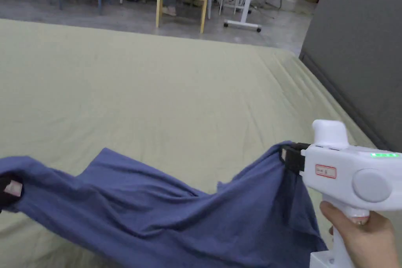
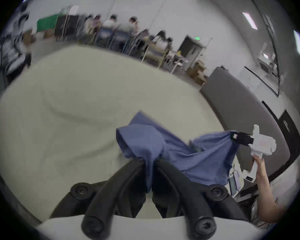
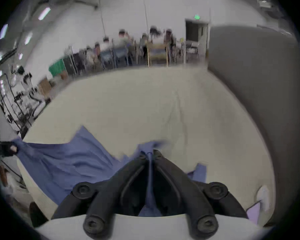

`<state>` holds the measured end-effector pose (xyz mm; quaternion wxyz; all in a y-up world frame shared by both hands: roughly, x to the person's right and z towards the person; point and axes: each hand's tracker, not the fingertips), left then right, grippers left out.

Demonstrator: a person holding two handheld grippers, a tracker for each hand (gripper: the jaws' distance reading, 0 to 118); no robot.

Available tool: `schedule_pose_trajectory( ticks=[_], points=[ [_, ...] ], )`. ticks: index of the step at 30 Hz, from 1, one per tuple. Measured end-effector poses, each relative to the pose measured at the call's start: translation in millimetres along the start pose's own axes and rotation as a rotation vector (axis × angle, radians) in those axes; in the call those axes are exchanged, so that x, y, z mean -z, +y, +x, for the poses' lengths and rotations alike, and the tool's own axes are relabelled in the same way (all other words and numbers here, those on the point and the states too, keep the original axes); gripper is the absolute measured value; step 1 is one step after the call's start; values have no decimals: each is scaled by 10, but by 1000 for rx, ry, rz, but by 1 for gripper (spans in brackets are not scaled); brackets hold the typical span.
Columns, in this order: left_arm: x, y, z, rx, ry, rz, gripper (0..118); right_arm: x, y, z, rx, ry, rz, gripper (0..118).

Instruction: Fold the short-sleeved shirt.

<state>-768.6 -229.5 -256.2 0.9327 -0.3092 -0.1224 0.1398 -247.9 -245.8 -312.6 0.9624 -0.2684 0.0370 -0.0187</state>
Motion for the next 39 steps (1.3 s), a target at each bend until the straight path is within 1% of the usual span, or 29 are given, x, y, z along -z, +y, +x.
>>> schedule_pose_trajectory(
  ticks=[1, 2, 3, 4, 7, 10, 11, 13, 16, 18, 21, 22, 27, 30, 34, 37, 39],
  points=[
    [-156, 199, 128, 29, -26, 60, 2, -307, 170, -10, -12, -22, 80, 3],
    [-312, 388, 260, 62, -47, 109, 2, -645, 352, 1, -4, -21, 167, 3],
    [-467, 533, 401, 95, -58, 153, 2, -873, 501, 23, 9, 2, 222, 3],
    [-645, 725, 541, 127, -73, 208, 2, -1168, 686, 39, 22, -2, 302, 3],
    [-1147, 1250, 883, 207, -82, 344, 2, -1942, 1193, 72, 10, -20, 479, 3],
    [-1628, 1736, 1271, 323, -21, 452, 2, -2489, 1647, 128, -2, -27, 596, 3],
    [-1719, 1913, 1365, 352, 1, 463, 2, -2637, 1793, 133, 1, -36, 635, 3],
    [-1906, 2150, 1510, 397, 56, 515, 2, -2844, 2048, 136, -7, -27, 673, 3],
    [-2048, 2505, 1606, 398, 70, 507, 2, -2973, 2373, 122, -6, -23, 686, 3],
    [-2049, 2697, 1553, 388, 87, 478, 2, -2940, 2566, 114, -12, -43, 695, 3],
    [-1949, 2979, 1413, 371, 135, 444, 2, -2817, 2904, 90, -14, -46, 687, 3],
    [-1915, 3068, 1355, 355, 147, 442, 2, -2669, 3104, 226, -8, -42, 681, 3],
    [-1604, 3580, 1054, 241, 125, 434, 2, -2185, 3696, 166, 13, -35, 663, 3],
    [-1297, 3912, 906, 209, 133, 422, 2, -1863, 4043, 58, -18, -96, 679, 3],
    [-835, 4247, 820, 179, 144, 431, 2, -1407, 4441, -32, -24, -116, 692, 3],
    [-408, 4348, 745, 182, 171, 431, 2, -1025, 4577, -81, -25, -125, 692, 3],
    [-61, 4344, 655, 190, 207, 400, 2, -789, 4499, -156, -55, -146, 670, 3]
  ],
)
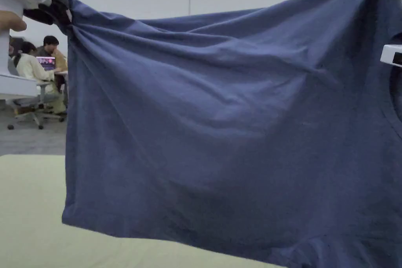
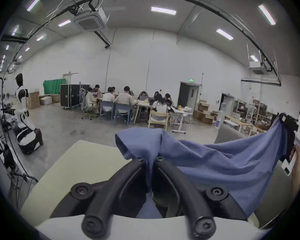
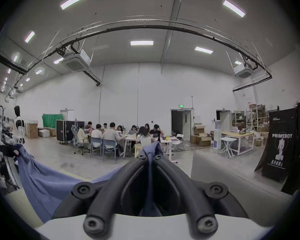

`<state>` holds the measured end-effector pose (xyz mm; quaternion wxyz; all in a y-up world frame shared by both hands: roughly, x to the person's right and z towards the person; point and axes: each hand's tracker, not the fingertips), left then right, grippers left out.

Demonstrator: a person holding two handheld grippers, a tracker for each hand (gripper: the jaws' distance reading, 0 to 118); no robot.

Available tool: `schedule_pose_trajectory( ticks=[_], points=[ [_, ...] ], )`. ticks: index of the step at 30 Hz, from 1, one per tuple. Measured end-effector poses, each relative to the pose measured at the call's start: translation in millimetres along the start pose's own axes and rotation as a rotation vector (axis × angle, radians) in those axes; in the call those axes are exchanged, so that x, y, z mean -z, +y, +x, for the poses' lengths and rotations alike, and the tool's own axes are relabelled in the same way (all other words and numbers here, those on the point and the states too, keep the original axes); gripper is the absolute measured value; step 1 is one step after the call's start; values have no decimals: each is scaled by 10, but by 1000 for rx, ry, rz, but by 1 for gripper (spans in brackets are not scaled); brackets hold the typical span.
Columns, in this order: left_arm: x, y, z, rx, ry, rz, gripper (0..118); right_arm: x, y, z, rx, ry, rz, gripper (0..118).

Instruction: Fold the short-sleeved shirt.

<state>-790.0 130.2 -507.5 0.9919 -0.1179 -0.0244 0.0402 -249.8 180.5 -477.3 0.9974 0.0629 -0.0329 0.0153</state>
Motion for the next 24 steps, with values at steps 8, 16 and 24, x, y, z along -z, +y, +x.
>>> schedule_pose_trajectory(
  ticks=[8, 16, 24],
  points=[
    [1367, -1576, -4, 72, 31, -235, 2, 754, -1838, -105, -32, 28, -202, 3],
    [2103, -2945, -83, -37, 2, -436, 2, 978, -3359, -58, -7, 42, -400, 3],
    [1686, -3152, -80, 17, -38, -412, 2, 440, -3703, 89, 18, 108, -429, 3]
  ],
)
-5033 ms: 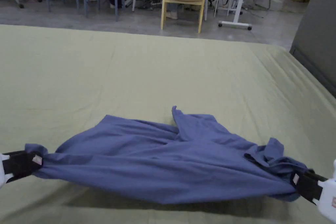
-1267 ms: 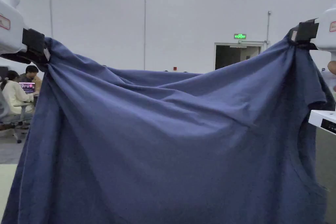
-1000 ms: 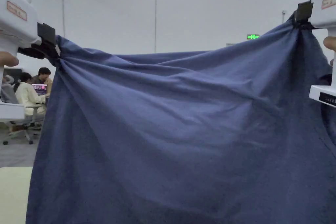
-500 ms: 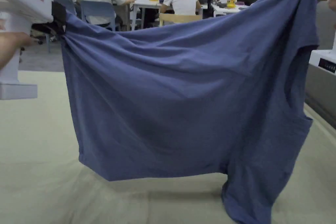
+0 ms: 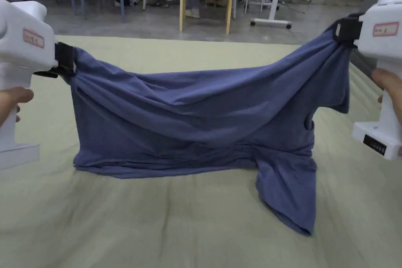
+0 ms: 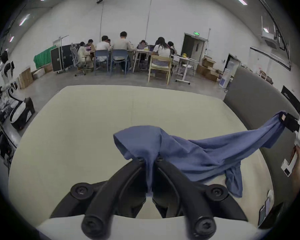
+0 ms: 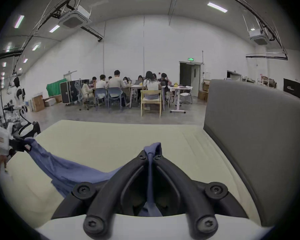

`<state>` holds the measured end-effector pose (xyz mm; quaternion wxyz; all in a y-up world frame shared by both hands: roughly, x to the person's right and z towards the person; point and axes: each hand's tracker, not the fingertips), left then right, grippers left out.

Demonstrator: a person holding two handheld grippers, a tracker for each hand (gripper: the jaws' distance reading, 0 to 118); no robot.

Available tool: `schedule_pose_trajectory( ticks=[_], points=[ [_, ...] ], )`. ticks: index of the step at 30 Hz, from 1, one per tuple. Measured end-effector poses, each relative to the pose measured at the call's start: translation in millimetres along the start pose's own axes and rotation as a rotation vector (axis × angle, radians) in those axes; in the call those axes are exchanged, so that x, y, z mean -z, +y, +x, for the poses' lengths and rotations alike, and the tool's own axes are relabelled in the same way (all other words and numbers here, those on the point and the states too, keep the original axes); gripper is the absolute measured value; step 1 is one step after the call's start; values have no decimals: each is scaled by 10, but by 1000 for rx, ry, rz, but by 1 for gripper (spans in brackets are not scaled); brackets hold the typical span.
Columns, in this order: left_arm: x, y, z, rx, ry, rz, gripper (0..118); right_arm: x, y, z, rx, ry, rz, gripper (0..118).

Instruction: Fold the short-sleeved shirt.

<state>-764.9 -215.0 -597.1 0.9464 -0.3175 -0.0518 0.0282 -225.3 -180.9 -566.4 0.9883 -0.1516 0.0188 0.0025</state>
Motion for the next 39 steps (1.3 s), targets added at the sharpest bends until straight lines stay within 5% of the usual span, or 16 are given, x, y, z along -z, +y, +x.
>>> schedule_pose_trajectory(
  ticks=[4, 10, 21, 25, 30, 31, 32, 33, 34, 39],
  points=[
    [-393, -722, -34, 141, -8, -77, 2, -707, -756, 20, 20, 66, -65, 3],
    [-1154, -2123, -78, 1, -49, -130, 2, -2019, -1965, -57, 118, 74, -194, 3],
    [-2439, -3609, 191, 14, 19, -304, 2, -3915, -3161, 110, 247, 1, -390, 3],
    [-2714, -3855, 252, 64, 73, -345, 2, -4284, -3349, 174, 255, -10, -444, 3],
    [-2660, -4027, 261, 70, 96, -387, 2, -4223, -3445, 95, 141, 2, -534, 3],
    [-2629, -4034, 264, 58, 88, -405, 15, -4162, -3420, 74, 139, 2, -539, 5],
    [-2600, -4040, 243, 43, 85, -426, 42, -4103, -3376, 67, 143, 2, -559, 26],
    [-2593, -4055, 242, 34, 96, -443, 75, -4033, -3317, 56, 144, -6, -614, 69],
    [-2620, -4058, 244, 36, 94, -446, 86, -3978, -3286, 51, 164, 28, -631, 114],
    [-3376, -3880, 377, 110, 196, -370, 86, -4173, -2936, -110, 199, 77, -609, 118]
  ],
)
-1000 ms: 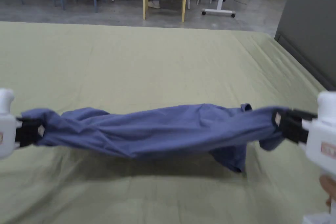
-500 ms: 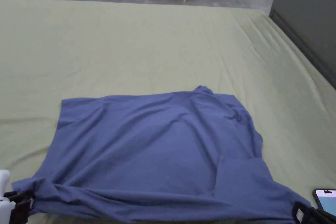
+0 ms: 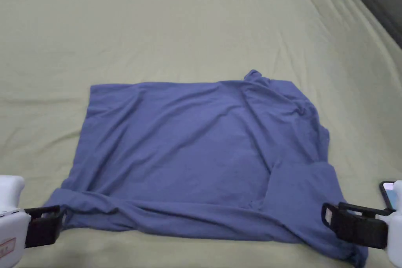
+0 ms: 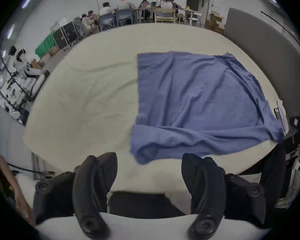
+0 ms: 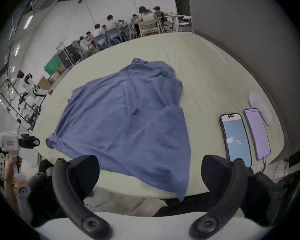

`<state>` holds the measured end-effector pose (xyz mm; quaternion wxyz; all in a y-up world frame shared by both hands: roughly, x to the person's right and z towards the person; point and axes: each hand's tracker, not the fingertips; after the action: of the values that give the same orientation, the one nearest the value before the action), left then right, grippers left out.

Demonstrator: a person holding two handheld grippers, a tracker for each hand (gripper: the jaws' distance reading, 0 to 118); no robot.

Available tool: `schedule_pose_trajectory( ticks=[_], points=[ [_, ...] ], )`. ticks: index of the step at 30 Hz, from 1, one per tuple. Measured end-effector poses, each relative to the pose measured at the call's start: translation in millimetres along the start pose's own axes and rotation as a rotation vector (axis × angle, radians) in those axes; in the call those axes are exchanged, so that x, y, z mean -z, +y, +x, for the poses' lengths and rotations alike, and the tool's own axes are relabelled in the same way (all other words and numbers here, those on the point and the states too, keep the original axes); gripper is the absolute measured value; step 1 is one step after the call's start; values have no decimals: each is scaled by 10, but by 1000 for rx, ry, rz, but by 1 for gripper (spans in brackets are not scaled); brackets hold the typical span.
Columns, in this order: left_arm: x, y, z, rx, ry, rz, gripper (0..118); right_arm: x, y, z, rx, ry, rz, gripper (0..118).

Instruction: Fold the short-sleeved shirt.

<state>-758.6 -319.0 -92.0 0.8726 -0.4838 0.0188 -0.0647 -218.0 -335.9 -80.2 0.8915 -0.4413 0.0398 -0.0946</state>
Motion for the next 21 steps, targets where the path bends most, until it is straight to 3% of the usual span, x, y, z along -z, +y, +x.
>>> schedule_pose_trajectory(
  ticks=[2, 3, 4, 5, 6, 7, 9, 11, 15, 16, 17, 18, 21],
  points=[
    [-418, -75, 35, -11, 28, 87, 86, -90, -11, -110, -15, 28, -3, 115],
    [-506, -113, 56, -21, 7, 123, 83, -91, -29, -161, -26, 34, -12, 93],
    [-542, -169, 71, -31, -53, 150, 45, -113, -74, -259, -41, 32, -8, 8],
    [-495, -222, 78, -44, -108, 169, 0, -76, -101, -340, -79, 30, -10, 2],
    [-394, -214, 93, -46, -150, 126, 0, 78, -129, -381, -104, -21, -35, 2],
    [-245, -262, 144, -62, -102, 83, 0, 166, -243, -430, -103, -86, -13, 2],
    [10, -308, 164, 18, -86, 1, 0, 274, -292, -509, -171, -25, -106, 2],
    [178, -345, 203, 55, -16, 17, 0, 294, -371, -549, -146, -6, -71, 2],
    [381, -146, 62, 15, -24, 2, 0, 368, -330, -508, -119, 15, -83, 2],
    [504, -102, 0, -11, -18, -33, 21, 349, -284, -514, -120, 16, -87, 2],
    [604, -6, -38, -44, -22, -106, 64, 355, -275, -528, -125, 18, -92, 2],
    [731, 13, -65, -49, -48, -145, 95, 371, -286, -543, -132, 19, -97, 2],
    [1012, 89, -56, -48, -67, -164, 100, 396, -258, -586, -144, 28, -113, 2]
  ],
)
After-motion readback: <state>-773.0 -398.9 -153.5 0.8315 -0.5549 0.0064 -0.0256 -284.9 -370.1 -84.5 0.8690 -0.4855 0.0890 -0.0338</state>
